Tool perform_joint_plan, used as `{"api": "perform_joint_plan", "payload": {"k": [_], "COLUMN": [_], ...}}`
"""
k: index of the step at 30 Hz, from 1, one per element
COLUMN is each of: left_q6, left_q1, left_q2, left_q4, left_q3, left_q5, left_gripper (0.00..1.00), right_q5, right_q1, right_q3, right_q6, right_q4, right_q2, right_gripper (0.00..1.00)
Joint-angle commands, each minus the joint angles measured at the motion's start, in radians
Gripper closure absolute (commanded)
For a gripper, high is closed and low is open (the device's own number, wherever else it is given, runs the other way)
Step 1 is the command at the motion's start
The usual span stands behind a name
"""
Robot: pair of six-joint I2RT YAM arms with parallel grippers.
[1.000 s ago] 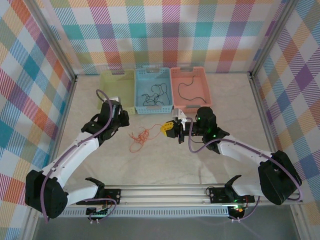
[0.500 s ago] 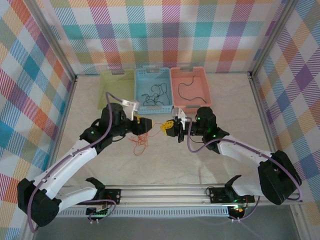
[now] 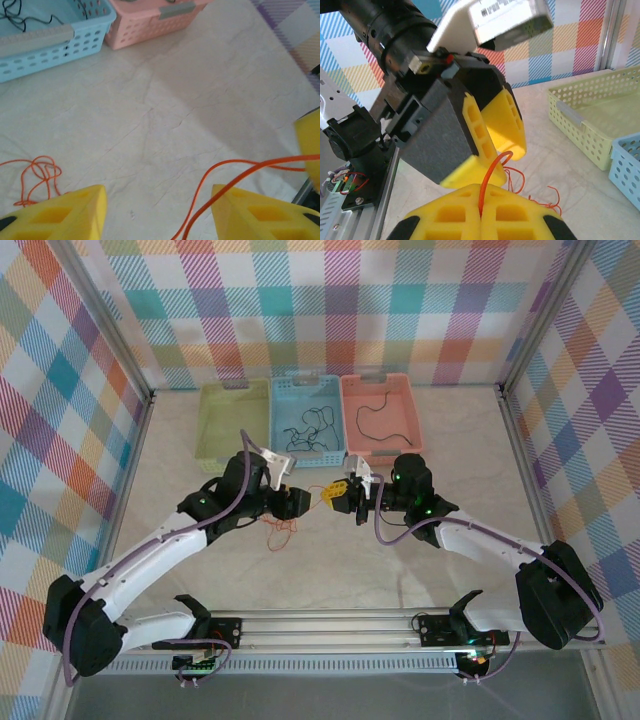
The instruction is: Untangle the cables
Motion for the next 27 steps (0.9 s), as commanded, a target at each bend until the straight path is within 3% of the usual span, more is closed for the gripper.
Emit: {"api": "perform_joint_plan", "payload": {"k": [1,9,15,18,19,20,23,25,27], "left_q6": [0.024,0.034,0.017,0.004,0.000,-0.005,-0.025,-0.045,-0.070], "left_q1": [-0.016,-0.016,-0.015,-0.016,-0.016,-0.016,-0.016,-0.016,-0.016], "left_q2": [0.023,0.092,0.080,0.056,0.045,0.035,0.007,-0.008,-0.018], "left_q4": [-0.032,-0.034,-0.027,-0.032,-0.036,-0.039,-0.053,-0.069,-0.087], "left_q3": [0.032,0.065,0.061,0.067,0.074,0.083,0.128,0.167,0.209], "left_q5": [-0.031,-0.078,-0.104,-0.126,-0.134,-0.137,-0.131,-0.137,-0.153], "left_gripper": [0.44,0.57,0.82,1.00,1.00,1.00,1.00,1.00,1.00], "right_q5": [-0.011,-0.019,-0.013,-0.011,-0.007,0.000,0.029,0.049,0.061], "right_q1": [0.005,0.005,0.005,0.005,0.005,0.004,0.005,0.005,0.005], "right_q3": [-0.004,-0.004,-0.006,-0.005,-0.007,-0.007,-0.012,-0.026,-0.039], "right_q6": [0.011,0.008,0.005,0.009,0.011,0.013,0.016,0.020,0.023], "right_q4": [0.035,0.035,0.034,0.038,0.039,0.040,0.044,0.066,0.087], "right_q2": [0.002,0.001,-0.001,0.001,0.001,0.001,-0.006,-0.012,-0.020], "right_gripper": [1.00,1.00,1.00,1.00,1.00,0.94,0.60,0.47,0.42]}}
